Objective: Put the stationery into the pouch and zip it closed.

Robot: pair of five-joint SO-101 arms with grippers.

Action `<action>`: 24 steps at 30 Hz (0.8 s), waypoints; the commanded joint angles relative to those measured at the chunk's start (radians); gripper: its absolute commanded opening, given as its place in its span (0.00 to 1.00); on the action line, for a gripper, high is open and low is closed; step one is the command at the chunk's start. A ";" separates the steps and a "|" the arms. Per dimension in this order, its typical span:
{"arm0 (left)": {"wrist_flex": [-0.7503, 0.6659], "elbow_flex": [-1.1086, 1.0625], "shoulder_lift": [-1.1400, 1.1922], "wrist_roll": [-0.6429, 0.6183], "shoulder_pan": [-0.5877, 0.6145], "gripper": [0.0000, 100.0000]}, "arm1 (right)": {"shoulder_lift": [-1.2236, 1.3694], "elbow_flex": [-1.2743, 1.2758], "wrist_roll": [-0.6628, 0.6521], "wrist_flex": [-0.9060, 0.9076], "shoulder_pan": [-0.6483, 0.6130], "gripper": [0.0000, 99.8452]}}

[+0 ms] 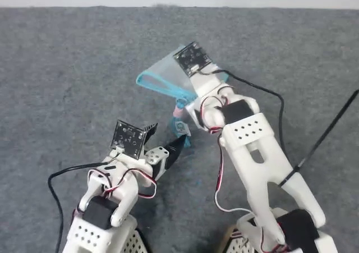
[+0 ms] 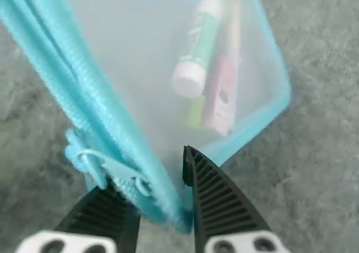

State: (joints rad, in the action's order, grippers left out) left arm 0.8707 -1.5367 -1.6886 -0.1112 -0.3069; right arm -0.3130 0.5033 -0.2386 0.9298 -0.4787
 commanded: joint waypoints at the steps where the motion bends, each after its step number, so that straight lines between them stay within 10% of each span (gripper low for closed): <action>1: -0.048 0.013 -0.017 0.006 -0.011 0.25 | -0.002 -0.041 0.018 0.096 -0.061 0.01; 24: -0.222 -0.079 -0.025 0.015 0.035 0.01 | -0.225 0.226 -0.068 0.059 -0.019 0.01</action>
State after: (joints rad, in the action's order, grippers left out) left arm 0.6974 -1.6364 -1.6901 -0.1082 -0.2885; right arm -0.5278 0.6997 -0.2816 1.0065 -0.5646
